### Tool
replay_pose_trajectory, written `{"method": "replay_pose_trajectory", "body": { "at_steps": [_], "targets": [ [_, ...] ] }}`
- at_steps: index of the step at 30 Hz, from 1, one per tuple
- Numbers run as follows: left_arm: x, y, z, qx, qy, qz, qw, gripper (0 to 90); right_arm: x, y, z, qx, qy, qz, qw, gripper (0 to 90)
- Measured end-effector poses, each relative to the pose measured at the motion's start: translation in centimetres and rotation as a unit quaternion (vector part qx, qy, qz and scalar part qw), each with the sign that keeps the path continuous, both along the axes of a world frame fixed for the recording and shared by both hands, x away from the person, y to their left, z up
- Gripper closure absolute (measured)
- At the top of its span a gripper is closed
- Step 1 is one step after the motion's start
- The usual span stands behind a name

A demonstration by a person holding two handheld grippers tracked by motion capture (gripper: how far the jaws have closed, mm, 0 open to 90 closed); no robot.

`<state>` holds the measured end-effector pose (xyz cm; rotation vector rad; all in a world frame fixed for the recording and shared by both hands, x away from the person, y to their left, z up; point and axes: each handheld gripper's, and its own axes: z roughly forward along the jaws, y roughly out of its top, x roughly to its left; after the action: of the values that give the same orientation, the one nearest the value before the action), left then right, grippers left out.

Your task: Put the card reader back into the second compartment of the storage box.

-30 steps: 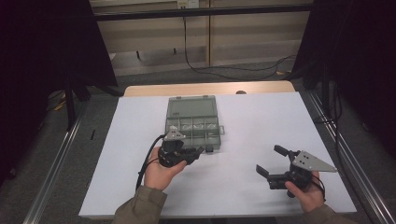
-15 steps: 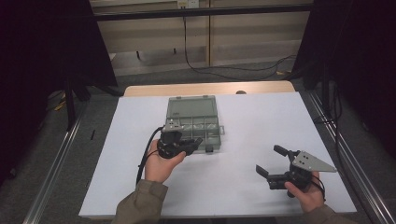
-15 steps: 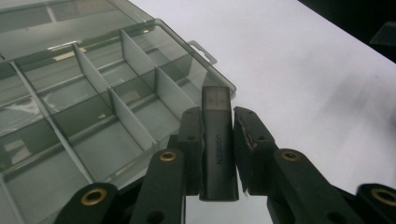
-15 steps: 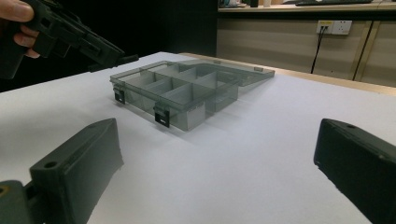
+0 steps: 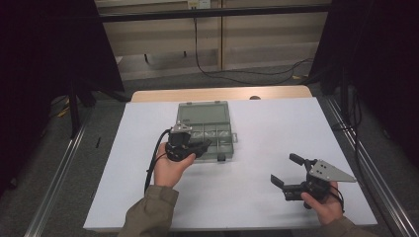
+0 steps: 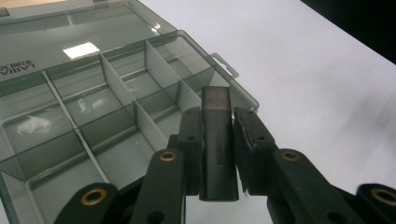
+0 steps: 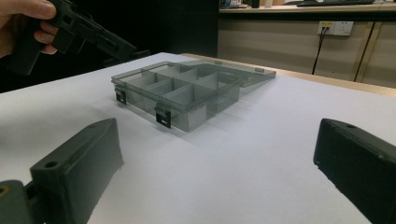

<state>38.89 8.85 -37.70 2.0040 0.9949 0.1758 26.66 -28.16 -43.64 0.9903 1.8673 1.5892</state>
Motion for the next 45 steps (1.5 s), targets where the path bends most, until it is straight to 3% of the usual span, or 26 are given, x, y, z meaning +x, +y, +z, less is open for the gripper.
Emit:
{"method": "replay_pose_trajectory", "body": {
  "at_steps": [29, 45],
  "targets": [
    [2.3, 0.3, -0.4, -0.002, -0.006, 0.035, 0.9994, 74.2, 0.0, 0.0, 0.0, 0.001, -0.003, 0.001, 1.0, 0.7],
    [3.5, 0.6, -0.7, 0.004, 0.0, 0.055, 0.9985, 74.1, 0.0, 0.1, 0.0, 0.001, -0.002, 0.003, 1.0, 0.9]
  ]
}}
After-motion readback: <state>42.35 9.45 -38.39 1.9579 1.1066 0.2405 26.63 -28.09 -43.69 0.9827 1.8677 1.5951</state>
